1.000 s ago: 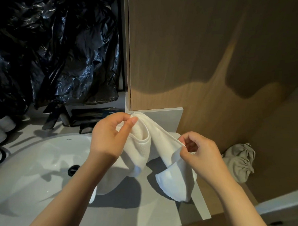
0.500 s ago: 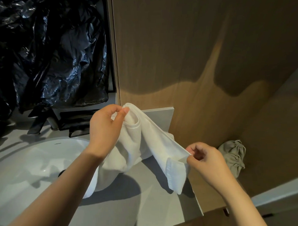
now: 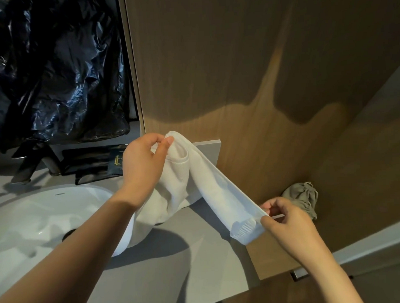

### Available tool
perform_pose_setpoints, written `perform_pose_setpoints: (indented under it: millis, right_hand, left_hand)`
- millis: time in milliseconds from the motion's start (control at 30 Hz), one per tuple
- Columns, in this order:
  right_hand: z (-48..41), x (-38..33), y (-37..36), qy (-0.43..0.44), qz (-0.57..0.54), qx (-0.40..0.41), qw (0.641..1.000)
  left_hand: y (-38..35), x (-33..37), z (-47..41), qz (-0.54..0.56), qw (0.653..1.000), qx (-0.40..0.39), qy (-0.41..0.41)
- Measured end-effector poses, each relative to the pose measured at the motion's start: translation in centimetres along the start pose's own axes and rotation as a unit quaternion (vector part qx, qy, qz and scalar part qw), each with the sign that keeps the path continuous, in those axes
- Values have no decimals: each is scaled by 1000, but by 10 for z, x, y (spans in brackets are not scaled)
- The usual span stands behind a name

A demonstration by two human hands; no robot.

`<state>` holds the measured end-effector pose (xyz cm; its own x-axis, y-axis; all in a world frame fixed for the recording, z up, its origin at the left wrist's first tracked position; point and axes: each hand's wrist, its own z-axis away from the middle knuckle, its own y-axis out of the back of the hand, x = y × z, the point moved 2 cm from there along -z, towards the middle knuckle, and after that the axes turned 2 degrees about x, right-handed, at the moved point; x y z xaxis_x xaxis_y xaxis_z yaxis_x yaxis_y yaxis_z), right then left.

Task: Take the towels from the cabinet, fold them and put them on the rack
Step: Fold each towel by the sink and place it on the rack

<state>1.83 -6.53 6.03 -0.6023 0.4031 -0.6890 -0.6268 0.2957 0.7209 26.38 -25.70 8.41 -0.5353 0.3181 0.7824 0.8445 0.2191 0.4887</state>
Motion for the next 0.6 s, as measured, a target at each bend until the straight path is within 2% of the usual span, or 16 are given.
perform_pose_setpoints:
  millis: [233, 367, 500, 600]
  right_hand:
    - [1, 14, 6, -53, -39, 61, 996]
    - [2, 23, 4, -46, -67, 92, 992]
    - [8, 19, 0, 43, -111, 82, 989]
    - [12, 15, -1, 148, -75, 82, 983]
  left_hand:
    - [-9, 5, 1, -8, 1000, 3, 7]
    - [-10, 9, 4, -2, 1000, 3, 0]
    - [-10, 12, 7, -4, 1000, 9, -3]
    - [-8, 12, 6, -1, 1000, 17, 3]
